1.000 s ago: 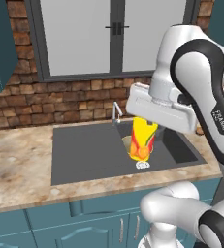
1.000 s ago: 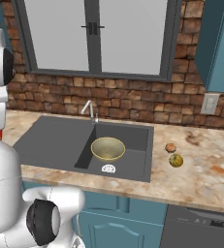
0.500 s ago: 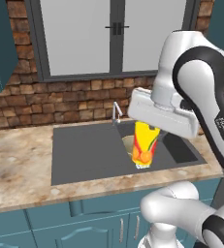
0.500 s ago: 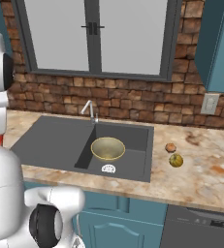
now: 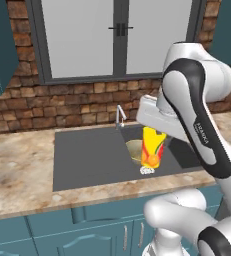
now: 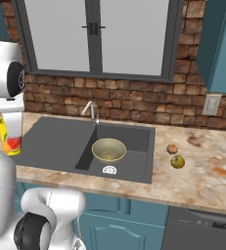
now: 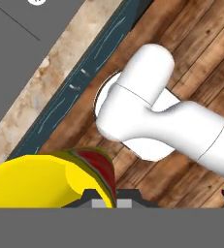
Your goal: Remove the tangerine and squash from the sink. Then move the bowl and cup from the counter to the sink for washing.
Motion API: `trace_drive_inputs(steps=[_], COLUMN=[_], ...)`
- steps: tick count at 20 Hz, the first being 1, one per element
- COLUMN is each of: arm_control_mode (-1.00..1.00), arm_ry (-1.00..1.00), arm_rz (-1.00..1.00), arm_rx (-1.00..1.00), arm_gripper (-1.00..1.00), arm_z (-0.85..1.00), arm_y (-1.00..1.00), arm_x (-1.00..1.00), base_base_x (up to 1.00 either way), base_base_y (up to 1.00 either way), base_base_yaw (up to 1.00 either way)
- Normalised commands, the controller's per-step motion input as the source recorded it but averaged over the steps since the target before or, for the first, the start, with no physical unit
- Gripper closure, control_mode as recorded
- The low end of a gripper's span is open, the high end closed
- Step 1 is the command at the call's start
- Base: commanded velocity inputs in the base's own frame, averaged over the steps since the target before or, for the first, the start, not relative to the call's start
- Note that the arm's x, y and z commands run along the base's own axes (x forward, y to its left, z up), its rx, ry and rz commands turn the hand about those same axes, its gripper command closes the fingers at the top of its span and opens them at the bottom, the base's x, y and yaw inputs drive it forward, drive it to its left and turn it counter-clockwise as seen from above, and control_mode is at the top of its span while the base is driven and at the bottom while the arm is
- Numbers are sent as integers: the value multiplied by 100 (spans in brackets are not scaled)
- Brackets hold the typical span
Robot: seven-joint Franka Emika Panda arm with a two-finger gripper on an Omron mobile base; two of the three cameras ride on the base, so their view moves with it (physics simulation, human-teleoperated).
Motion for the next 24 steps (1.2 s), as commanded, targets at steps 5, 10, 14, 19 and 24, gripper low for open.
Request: trace_drive_inputs(steps=[5,10,14,19,24], arm_control_mode=[-100,-100,-100,-100,-100], arm_ry=[-1,-3,-3,0,-2], arm_rz=[-3,1,12,19,23], arm_rx=[-3,0,0,2,0], arm_gripper=[100,100,100,100,100], arm_z=[-25,-21,-17,-16,-14], arm_y=[-17,-14,-14,-18,-14], arm_x=[43,45,48,52,52], base_base_x=[0,0,0,0,0], base_base_y=[0,0,0,0,0], base_base_yaw=[0,0,0,0,0])
